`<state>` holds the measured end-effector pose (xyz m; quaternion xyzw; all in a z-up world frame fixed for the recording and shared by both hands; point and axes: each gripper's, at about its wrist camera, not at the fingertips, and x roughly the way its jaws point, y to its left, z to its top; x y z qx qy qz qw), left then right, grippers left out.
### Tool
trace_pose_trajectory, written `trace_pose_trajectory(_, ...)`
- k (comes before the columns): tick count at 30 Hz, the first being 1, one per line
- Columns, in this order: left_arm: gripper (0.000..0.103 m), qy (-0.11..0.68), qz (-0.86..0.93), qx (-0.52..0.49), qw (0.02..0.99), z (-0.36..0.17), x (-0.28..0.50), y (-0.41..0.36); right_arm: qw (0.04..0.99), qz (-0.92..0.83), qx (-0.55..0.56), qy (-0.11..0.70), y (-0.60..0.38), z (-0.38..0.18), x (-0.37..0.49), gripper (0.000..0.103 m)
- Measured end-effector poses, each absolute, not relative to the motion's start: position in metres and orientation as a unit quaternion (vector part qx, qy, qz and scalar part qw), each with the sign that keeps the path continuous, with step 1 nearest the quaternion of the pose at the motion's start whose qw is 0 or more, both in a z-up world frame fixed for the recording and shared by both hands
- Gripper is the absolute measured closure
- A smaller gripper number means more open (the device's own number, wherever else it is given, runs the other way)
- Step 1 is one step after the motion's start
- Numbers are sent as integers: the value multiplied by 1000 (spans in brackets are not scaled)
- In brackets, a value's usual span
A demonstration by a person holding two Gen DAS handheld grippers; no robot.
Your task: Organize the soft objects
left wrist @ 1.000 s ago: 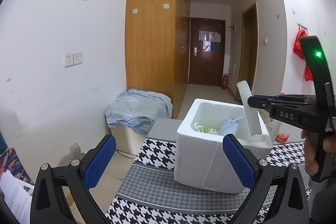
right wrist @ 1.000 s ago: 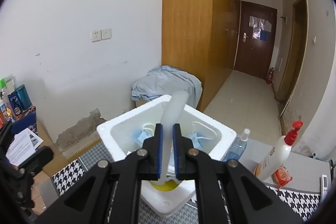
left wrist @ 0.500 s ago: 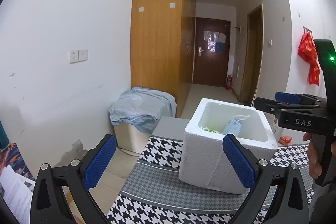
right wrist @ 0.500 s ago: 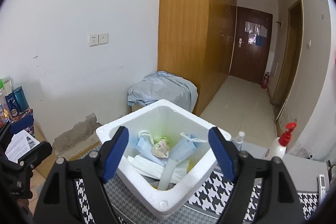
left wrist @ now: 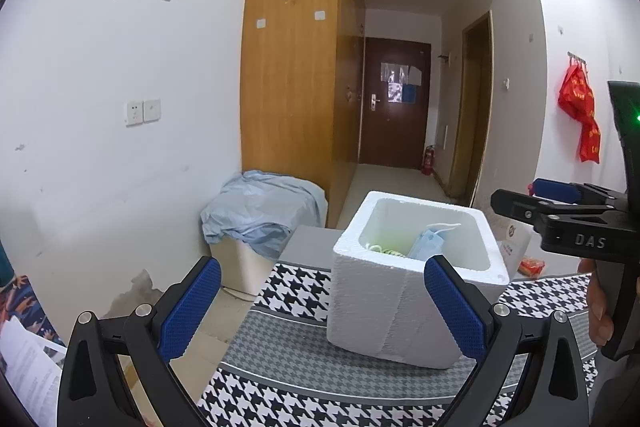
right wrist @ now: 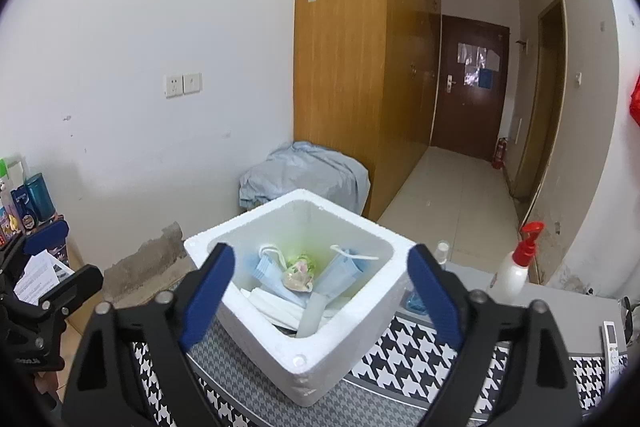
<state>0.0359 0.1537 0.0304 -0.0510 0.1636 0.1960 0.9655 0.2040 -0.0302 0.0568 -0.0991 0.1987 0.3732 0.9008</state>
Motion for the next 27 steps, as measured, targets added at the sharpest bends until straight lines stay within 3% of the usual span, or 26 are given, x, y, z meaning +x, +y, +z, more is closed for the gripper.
trace_pose_trajectory(6,1,158,188,-40,969,35,34,144,909,366,-94,174,-43,64,193,3)
trace_pose_trajectory(27,1,135,147,-27,980,52,27,102,925,345,-56,148,-101,71,164,1)
